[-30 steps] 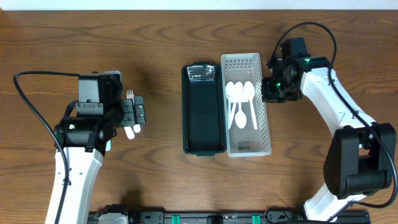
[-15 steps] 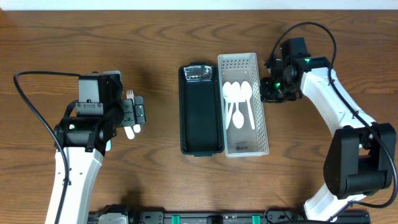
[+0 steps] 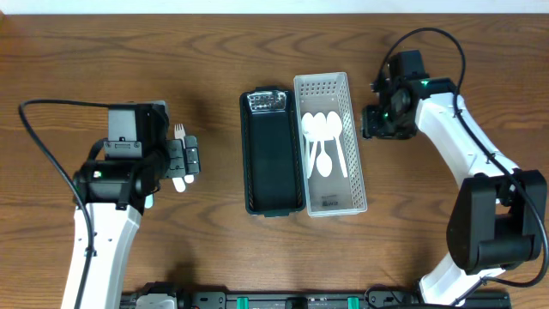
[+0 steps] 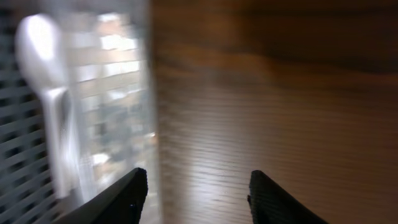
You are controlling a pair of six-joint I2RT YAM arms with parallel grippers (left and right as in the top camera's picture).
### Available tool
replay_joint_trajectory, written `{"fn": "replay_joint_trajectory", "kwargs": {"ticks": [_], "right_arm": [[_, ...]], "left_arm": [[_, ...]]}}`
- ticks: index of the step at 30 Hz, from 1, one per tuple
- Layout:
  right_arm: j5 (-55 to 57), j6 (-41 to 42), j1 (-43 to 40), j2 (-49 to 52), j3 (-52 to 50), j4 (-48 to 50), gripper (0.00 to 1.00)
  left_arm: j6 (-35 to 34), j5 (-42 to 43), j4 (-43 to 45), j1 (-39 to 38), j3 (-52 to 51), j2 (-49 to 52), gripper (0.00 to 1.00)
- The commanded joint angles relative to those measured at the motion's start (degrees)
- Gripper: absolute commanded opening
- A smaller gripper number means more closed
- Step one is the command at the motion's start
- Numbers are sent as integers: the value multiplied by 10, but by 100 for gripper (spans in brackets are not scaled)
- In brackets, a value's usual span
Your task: Pack container
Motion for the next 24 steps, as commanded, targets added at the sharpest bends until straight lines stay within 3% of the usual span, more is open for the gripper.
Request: {"fn": "replay_joint_trajectory", "kwargs": {"ticks": [1,8,15,24], "right_arm": [[64,17,-24,-29,24,2,60],[64,17,-39,-57,27,-1,69],[62,17,-39,-57,26,-25,69],[62,12,-39,-57,26,-64,71]], "left_arm": [[-23,-62,-18,3,61,-1,98],[-44,-76,-31,3,120,72,98],[-43,7,38,3,121,247,98],[-43,24,108,3,121,403,98]]}}
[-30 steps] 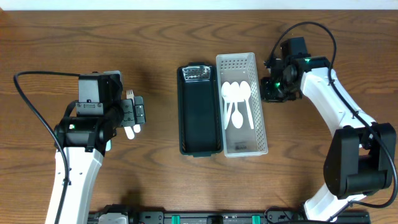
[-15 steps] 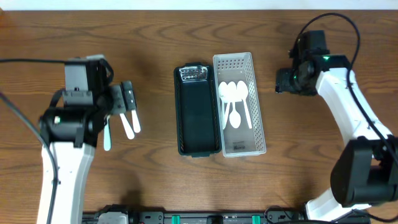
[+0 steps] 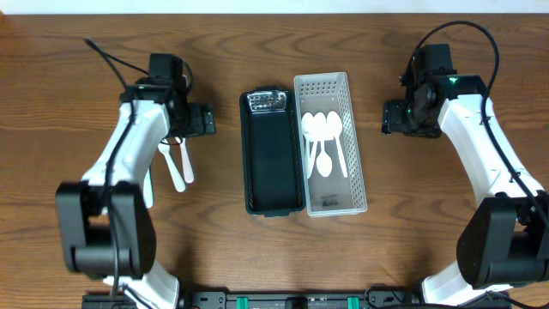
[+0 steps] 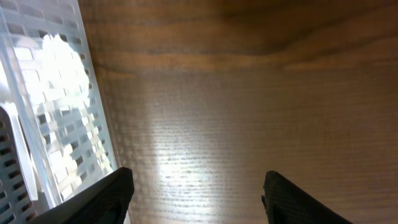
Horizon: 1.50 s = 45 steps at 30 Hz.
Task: Pack container
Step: 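Move left gripper over the white forks on the left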
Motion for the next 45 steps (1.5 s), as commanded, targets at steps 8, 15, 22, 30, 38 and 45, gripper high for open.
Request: {"fn": "replay_joint_trajectory", "kwargs": {"ticks": [8,15,22,30,38,45], "right_arm": [[4,1,0,-8,9,-10,70],[4,1,0,-8,9,-10,70],[4,1,0,-8,9,-10,70],[4,1,0,-8,9,-10,70],[4,1,0,-8,9,-7,70],[4,1,0,-8,9,-7,70]], "left_arm": [[-6,8,37,11,1,41,98],[-8,8,45,40,1,57,98],[-8,8,54,45,1,80,98],[-8,8,65,45,1,83,98],[-8,8,65,44,1,93,98],[-8,10,65,39,1,115,98]]}}
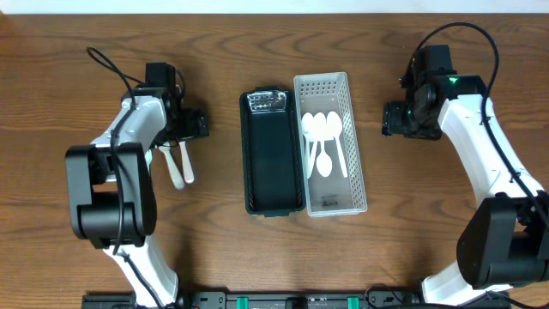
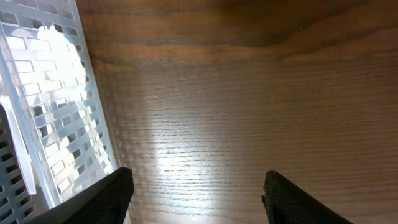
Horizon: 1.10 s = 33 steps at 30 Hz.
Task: Pack container
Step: 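Move left gripper over the white forks on the left, then lower left gripper and grasp a white fork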
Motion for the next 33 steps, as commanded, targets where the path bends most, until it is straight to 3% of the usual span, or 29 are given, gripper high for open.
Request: {"fn": "replay_joint_trajectory", "kwargs": {"ticks": [1,23,28,33], "right_arm": [[4,1,0,-8,9,1,70],[4,0,-1,-8,9,5,70],[4,-1,-1,-8,9,4,70],[4,-1,-1,-8,9,4,70]], "left_arm": [[-7,7,1,-4,1,13,98],[6,6,14,-4,1,8,100],[6,6,13,-4,1,8,80],[6,6,9,-4,1,8,72]]}}
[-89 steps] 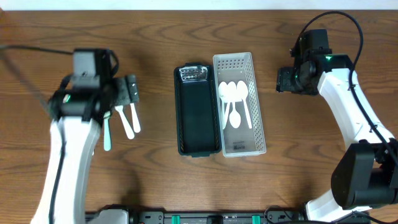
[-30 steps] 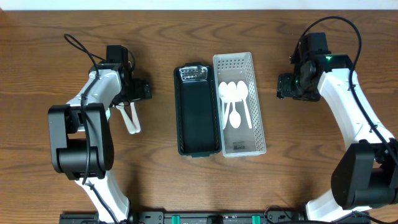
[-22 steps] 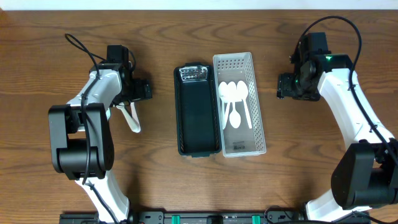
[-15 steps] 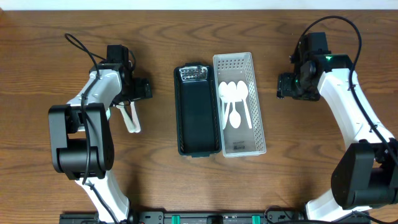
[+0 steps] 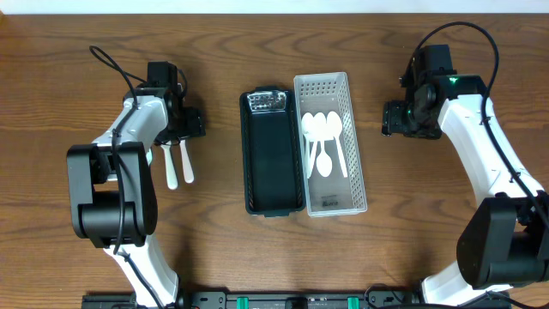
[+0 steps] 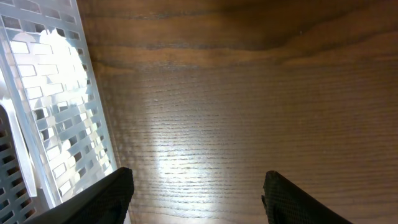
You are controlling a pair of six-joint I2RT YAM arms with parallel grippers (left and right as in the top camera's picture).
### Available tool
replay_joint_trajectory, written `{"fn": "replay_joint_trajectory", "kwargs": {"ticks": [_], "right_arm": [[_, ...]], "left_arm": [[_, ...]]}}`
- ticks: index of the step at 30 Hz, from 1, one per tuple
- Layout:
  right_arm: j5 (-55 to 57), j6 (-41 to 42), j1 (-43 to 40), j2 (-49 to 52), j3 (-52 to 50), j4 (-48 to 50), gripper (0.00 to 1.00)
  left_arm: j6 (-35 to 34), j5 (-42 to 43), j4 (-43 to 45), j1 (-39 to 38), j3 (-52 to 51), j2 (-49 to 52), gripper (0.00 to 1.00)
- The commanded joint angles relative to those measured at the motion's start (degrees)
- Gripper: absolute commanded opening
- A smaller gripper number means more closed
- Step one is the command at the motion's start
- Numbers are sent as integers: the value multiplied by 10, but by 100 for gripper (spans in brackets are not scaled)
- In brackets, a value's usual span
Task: Pack container
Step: 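Lower left gripper and grasp a white fork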
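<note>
In the overhead view a black container (image 5: 273, 163) stands empty at the table's middle. Right beside it is a white perforated tray (image 5: 333, 90) holding three white spoons (image 5: 322, 137). Two more white utensils (image 5: 177, 163) lie side by side on the wood at the left. My left gripper (image 5: 194, 123) hovers just above their upper ends and looks open, with nothing seen between its fingers. My right gripper (image 5: 388, 118) is open over bare wood to the right of the tray. In the right wrist view the right gripper (image 6: 196, 183) is empty, with the tray's wall (image 6: 56, 112) at the left edge.
The brown wooden table (image 5: 429, 223) carries nothing else. Both arms' cables (image 5: 111, 64) loop over the far corners. The table's back edge runs along the top of the overhead view.
The two white utensils at the left now lie straighter and more parallel than before. My left gripper has shifted only slightly above them. The right arm has not moved.
At first my left gripper was at the lower left with white utensils across its fingers, and my right gripper was close beside the tray. Then the utensils lay on the table, the left gripper was above them and the right gripper was farther right. Both have stayed there.
</note>
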Motion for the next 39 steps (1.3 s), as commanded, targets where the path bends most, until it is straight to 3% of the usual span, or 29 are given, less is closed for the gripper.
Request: {"fn": "replay_joint_trajectory", "kwargs": {"ticks": [1,10,14,16,19,22,32,35,39], "right_arm": [[4,-1,-1,-8,9,-1,70],[4,-9,-1,-8,9,0,70],[4,-9,-1,-8,9,-1,70],[4,-9,-1,-8,9,-1,70],[4,-9,-1,-8,9,-1,70],[4,-9,-1,-8,9,-1,70],[4,-9,-1,-8,9,-1,70],[4,-10,-1,-8,9,-1,70],[4,-16,-1,-8,9,-1,70]], "left_arm": [[3,2,-4,-1,0,7,71],[3,2,-17,-1,0,7,54],[3,2,-20,-1,0,7,52],[3,1,-23,-1,0,7,43],[3,1,-25,-1,0,7,41],[3,0,-28,-1,0,7,33],[3,-5,-28,-1,0,7,23],[3,-30,-28,-1,0,7,15],[4,-33,-28,-1,1,-11,13]]}}
